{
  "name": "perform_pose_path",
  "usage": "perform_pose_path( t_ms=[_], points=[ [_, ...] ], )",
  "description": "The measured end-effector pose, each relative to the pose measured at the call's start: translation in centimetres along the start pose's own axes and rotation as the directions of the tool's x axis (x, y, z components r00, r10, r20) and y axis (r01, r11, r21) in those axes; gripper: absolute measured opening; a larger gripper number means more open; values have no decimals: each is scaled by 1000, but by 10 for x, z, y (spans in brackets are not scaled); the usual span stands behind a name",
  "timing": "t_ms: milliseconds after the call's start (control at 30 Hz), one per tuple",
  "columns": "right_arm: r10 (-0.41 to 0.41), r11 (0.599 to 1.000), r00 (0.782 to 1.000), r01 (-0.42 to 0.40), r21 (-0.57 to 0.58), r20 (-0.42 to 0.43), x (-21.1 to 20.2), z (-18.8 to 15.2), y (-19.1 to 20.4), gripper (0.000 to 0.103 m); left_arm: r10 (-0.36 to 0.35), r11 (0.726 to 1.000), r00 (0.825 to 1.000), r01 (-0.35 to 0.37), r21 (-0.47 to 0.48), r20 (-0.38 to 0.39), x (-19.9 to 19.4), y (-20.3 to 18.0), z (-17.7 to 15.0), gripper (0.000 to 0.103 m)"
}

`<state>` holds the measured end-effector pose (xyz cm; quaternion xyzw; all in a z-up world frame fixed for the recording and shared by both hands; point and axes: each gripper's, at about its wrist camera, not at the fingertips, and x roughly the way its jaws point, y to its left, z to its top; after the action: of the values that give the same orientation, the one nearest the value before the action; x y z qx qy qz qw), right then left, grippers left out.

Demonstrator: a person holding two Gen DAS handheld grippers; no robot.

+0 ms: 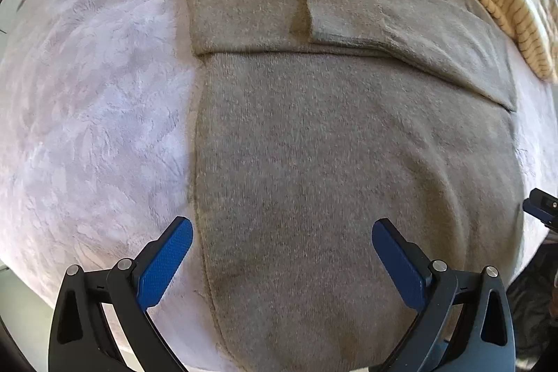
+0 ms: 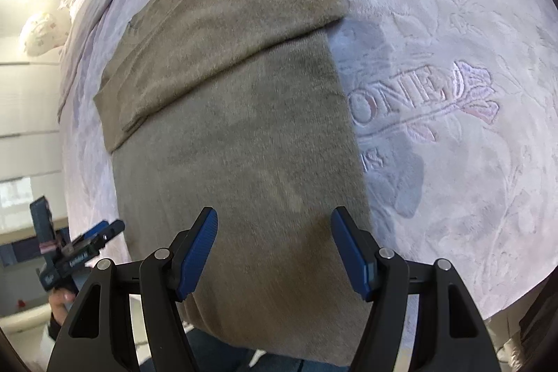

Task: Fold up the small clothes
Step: 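Grasp the sweater hem with both tools and lift it toward the collar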

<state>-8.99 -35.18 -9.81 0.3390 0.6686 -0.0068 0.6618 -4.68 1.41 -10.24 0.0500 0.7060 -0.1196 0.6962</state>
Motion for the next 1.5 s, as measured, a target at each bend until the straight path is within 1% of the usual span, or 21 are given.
perform_pose_path(
  t_ms=[67,133,233,367,433,500,567,633,767,833,900,933,967,1000,1067,1133,1200,1267,1400,1467,1500],
  points=[
    [35,999,999,-37,-33,-37,-1,-8,-2,71,-25,1000,1000,25,5,-3,1,8,-3,103],
    [77,994,992,-84,-65,-105,-1,-21,-7,71,-40,999,999,40,28,1,-1,15,-13,103],
    [98,990,978,-114,-83,-182,-1,-41,-18,71,-62,995,998,63,78,-21,-1,22,-31,103],
    [114,988,951,-139,-69,-286,0,-73,-37,71,-138,985,987,146,89,-87,4,35,-60,103],
    [115,989,939,-140,-55,-325,6,-88,-46,71,-188,977,973,199,73,-135,11,41,-76,103],
    [112,990,933,-134,-41,-342,15,-96,-52,71,-232,968,956,245,51,-179,17,42,-94,103],
    [121,990,930,-138,-24,-347,25,-100,-55,71,-258,963,944,269,27,-203,22,44,-101,103],
    [139,988,928,-155,-20,-347,35,-101,-55,71,-266,962,939,274,8,-217,24,38,-108,103],
    [156,986,917,-169,-4,-368,57,-102,-48,72,-265,962,938,272,1,-223,32,38,-114,103],
    [165,985,910,-173,12,-381,64,-102,-44,71,-286,956,925,295,-1,-249,35,31,-119,103],
    [162,984,906,-177,-1,-390,68,-104,-39,52,-307,944,910,328,33,-278,36,19,-125,102],
    [164,984,905,-180,-6,-393,67,-104,-36,24,-305,943,909,330,45,-282,38,14,-125,94],
    [183,979,905,-202,-9,-383,63,-104,-32,15,-306,940,908,335,57,-288,37,14,-127,73],
    [201,975,906,-222,-15,-373,60,-104,-27,15,-301,941,908,332,61,-290,38,11,-124,61],
    [241,964,902,-267,-23,-359,50,-101,-19,14,-318,939,905,342,39,-282,36,15,-120,17],
    [302,946,896,-323,-10,-326,38,-92,-13,14,-398,914,878,405,-31,-265,32,22,-110,16],
    [370,924,888,-381,13,-274,24,-79,-9,14,-469,882,854,466,-69,-223,18,31,-102,16],
    [438,897,873,-439,45,-216,13,-66,-6,14,-511,859,841,506,-76,-176,3,37,-92,16],
    [569,822,818,-566,61,-79,-15,-26,8,11,-595,799,803,589,-118,-23,-31,51,-56,16],
    [617,786,786,-617,38,-23,-29,-3,18,11,-614,780,788,615,-117,50,-45,65,-32,16],
    [630,777,777,-629,26,-6,-34,7,22,11,-622,770,777,629,-111,95,-53,69,-19,16]
  ],
)
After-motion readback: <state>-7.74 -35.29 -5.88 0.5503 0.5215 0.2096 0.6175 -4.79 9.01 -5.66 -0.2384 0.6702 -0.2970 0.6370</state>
